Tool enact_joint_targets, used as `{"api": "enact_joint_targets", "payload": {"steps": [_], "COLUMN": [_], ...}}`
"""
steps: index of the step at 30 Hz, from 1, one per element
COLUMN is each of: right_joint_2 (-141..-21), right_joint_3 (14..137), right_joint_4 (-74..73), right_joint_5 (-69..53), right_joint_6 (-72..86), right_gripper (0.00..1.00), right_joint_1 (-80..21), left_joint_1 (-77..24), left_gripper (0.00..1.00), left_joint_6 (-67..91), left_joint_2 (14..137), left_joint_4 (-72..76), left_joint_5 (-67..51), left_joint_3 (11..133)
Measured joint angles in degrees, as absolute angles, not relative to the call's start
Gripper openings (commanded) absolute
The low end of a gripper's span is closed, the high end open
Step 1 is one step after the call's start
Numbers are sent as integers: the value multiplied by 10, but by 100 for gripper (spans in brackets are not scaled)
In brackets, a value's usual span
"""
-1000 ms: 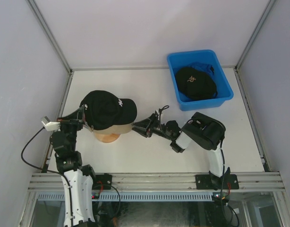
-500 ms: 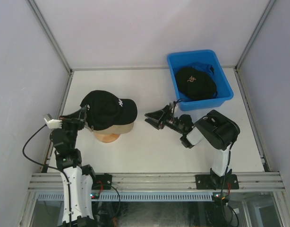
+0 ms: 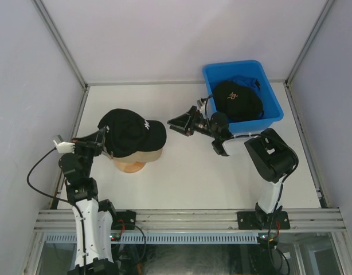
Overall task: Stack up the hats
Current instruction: Stack the hat on the hat.
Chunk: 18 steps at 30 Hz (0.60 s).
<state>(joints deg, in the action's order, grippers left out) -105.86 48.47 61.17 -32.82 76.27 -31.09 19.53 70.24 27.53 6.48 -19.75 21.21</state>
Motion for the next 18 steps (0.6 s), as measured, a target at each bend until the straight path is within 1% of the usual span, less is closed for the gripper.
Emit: {"api": "enact_joint_targets", "payload": {"steps": [5,10,14,18], "right_joint_2": [-1100,-1124,-1141,-1161], "right_joint_3": [543,559,568,591], "right_joint_4": [570,529,524,524], "right_joint_5": [-361,-378,-389,-402], "right_joint_6": [754,744,745,748], "right_gripper": [62,62,62,59], "right_joint_1": [-309,-309,-309,-317], "left_joint_1": [196,197,197,197], "left_gripper": [0,0,0,0], "left_joint_6": [698,698,698,698], "left_joint_2": [284,291,294,295], "left_joint_4": [65,66,66,67], "left_joint_5": [-204,-213,-214,-215], "left_joint_3": [221,225,225,225]}}
